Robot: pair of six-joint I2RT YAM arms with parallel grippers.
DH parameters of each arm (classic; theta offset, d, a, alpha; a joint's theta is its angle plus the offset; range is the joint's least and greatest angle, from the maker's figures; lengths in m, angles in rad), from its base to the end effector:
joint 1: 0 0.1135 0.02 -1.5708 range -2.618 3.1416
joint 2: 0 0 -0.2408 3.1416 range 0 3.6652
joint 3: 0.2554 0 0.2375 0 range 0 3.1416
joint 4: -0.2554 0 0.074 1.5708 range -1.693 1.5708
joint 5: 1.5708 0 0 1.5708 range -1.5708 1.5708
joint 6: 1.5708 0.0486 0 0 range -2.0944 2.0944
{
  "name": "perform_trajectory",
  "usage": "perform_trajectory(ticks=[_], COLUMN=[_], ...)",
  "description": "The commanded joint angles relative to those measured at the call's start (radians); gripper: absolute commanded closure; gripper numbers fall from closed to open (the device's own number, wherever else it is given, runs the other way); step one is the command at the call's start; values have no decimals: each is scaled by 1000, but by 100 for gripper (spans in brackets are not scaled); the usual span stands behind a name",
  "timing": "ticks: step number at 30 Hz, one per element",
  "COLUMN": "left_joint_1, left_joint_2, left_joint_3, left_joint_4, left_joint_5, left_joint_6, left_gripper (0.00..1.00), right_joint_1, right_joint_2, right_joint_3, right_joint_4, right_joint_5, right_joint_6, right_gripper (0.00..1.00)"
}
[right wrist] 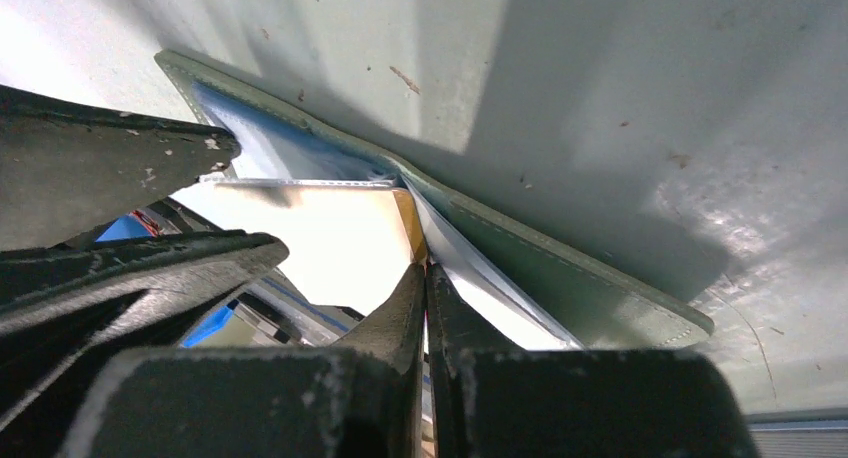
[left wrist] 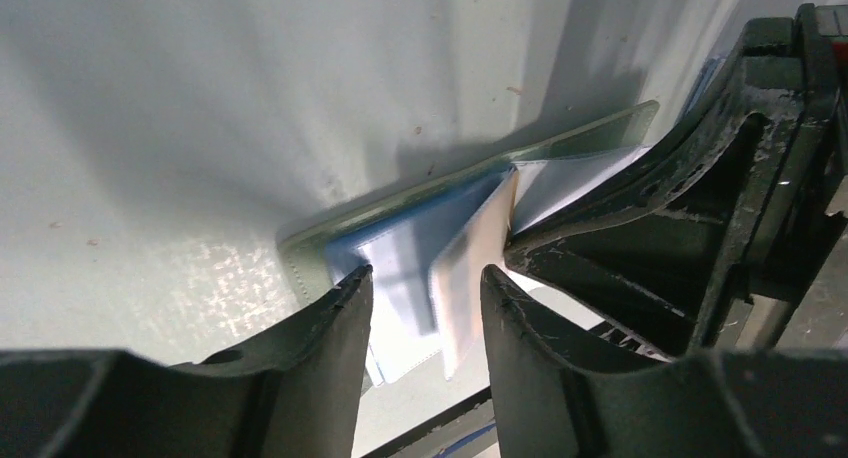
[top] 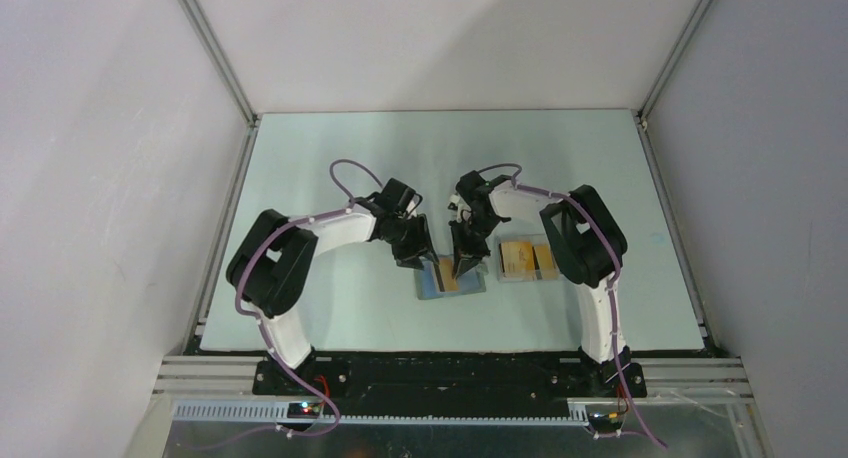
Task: Put the credit cards into the card holder
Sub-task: Insert the credit card into the card holder.
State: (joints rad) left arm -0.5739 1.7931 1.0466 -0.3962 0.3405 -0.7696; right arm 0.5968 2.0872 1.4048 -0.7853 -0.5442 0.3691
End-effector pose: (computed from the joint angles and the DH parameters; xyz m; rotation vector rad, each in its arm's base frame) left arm 0.2702 -0.1940 0.1274 -0.1763 2.9104 -0.7863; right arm 0.2894 0.2270 0.1096 0.3678 -2.8527 -0.7796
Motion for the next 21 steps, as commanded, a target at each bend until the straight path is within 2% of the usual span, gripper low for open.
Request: perform_trajectory(ticks=[1, 11, 16, 21], left_joint_1=[23, 14, -16, -22], left_joint_2=[-33, 0, -13, -21], left_joint_3=[-35, -16, 11, 15], left_joint_4=[-24, 23, 26, 27], left_joint_5=[-5, 75, 91, 85], left_joint_6=[6, 10, 0, -16], left_gripper=[49, 51, 57, 67], right_joint_1=[-5, -14, -17, -24], right_joint_2=[29, 39, 35, 25], right_joint_3=[4, 8, 8, 8], right_joint_4=[-14, -4, 4, 11], right_joint_5=[66, 31, 14, -5], right_joint_6=[9, 5, 6, 8], right_gripper=[96, 96, 96, 96])
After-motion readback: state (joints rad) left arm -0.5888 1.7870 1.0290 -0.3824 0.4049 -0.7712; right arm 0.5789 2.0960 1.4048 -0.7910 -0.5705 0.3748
